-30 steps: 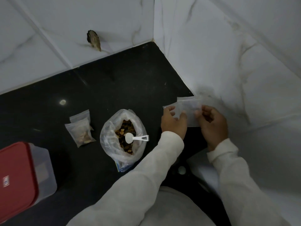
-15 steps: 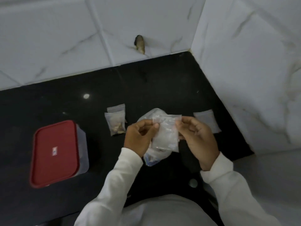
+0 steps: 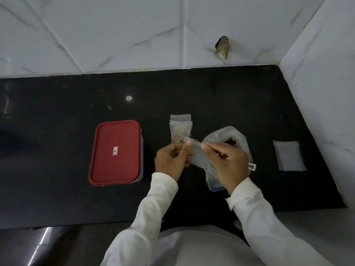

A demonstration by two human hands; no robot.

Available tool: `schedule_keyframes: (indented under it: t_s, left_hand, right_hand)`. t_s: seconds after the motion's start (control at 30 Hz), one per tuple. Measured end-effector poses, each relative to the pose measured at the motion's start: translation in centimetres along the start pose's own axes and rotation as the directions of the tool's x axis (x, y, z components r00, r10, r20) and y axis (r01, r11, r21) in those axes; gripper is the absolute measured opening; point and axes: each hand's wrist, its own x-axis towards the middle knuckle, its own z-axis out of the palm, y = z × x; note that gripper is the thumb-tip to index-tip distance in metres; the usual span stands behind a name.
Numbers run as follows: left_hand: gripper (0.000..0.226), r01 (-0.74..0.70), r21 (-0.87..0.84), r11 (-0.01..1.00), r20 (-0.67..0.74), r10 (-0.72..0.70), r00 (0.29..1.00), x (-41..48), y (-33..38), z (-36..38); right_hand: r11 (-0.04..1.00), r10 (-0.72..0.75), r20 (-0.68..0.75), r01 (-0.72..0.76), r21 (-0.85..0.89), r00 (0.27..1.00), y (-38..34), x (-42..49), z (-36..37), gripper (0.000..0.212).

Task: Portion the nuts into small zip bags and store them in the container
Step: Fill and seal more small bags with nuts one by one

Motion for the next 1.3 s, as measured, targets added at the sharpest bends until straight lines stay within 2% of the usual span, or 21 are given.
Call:
schedule_keyframes:
  t_s: [0.17, 0.37, 0.5, 0.57, 0.73, 0.9, 1.0, 1.07, 1.17, 1.23, 1.3]
  left_hand:
    - [0.023, 0.164, -0.232, 0.959, 0.073, -0.151, 0.986, 0.2, 0.2, -0.3]
    - [0.015, 0.215, -0.257, 0.942, 0.101, -0.196, 0.975, 0.8, 0.4, -1.2]
    - [0.008, 0.229, -0.273, 0.934, 0.119, -0.204, 0.972, 1.2, 0.3, -1.3]
    - [0.007, 0.211, -0.286, 0.935, 0.117, -0.185, 0.976, 1.3, 0.1, -1.2]
    - [0.004, 0.156, -0.263, 0.952, 0.129, -0.126, 0.984, 1.0, 0.0, -0.8]
    - [0.007, 0.097, -0.207, 0.973, 0.130, -0.071, 0.989, 1.0, 0.0, -0.7]
    - [0.006, 0.099, -0.176, 0.979, 0.141, -0.075, 0.987, 1.0, 0.2, -0.7]
    - [0.005, 0.086, -0.137, 0.987, 0.115, -0.070, 0.991, 0.9, 0.2, -0.7]
    - [0.006, -0.045, 0.140, 0.989, 0.016, 0.043, 0.999, 1.0, 0.3, -1.1]
    - [0.007, -0.149, 0.334, 0.931, 0.008, 0.156, 0.988, 0.9, 0.6, -1.5]
    - [0.011, -0.245, 0.487, 0.838, 0.035, 0.262, 0.964, 0.7, 0.9, -1.7]
  right_hand:
    - [0.994, -0.108, 0.060, 0.108, -0.005, 0.992, 0.4, -0.6, 2.0, 0.008]
    - [0.987, -0.154, 0.071, 0.157, -0.043, 0.985, 0.6, -0.8, 2.7, 0.013]
    - [0.989, -0.137, 0.067, 0.140, -0.042, 0.988, 0.5, -0.7, 2.9, 0.014]
    - [0.995, -0.098, 0.085, 0.100, -0.017, 0.991, 0.1, -0.8, 2.9, 0.015]
    - [0.972, 0.160, 0.120, -0.178, 0.155, 0.980, -0.8, -0.3, 3.2, 0.025]
    - [0.965, 0.190, 0.173, -0.216, 0.149, 0.966, -0.3, 0.4, 2.6, 0.024]
    - [0.976, 0.166, 0.179, -0.188, 0.111, 0.970, 0.3, 0.6, 2.4, 0.012]
    - [0.989, 0.130, 0.134, -0.137, 0.047, 0.982, 0.5, 0.5, 2.3, 0.013]
    - [0.985, 0.034, 0.011, -0.032, -0.172, 0.999, 0.4, 0.6, 1.9, 0.013]
    - [0.949, -0.036, -0.032, 0.024, -0.315, 0.999, 0.4, 0.8, 1.6, 0.010]
    - [0.912, -0.079, -0.015, 0.066, -0.405, 0.997, 0.4, 1.0, 1.5, 0.012]
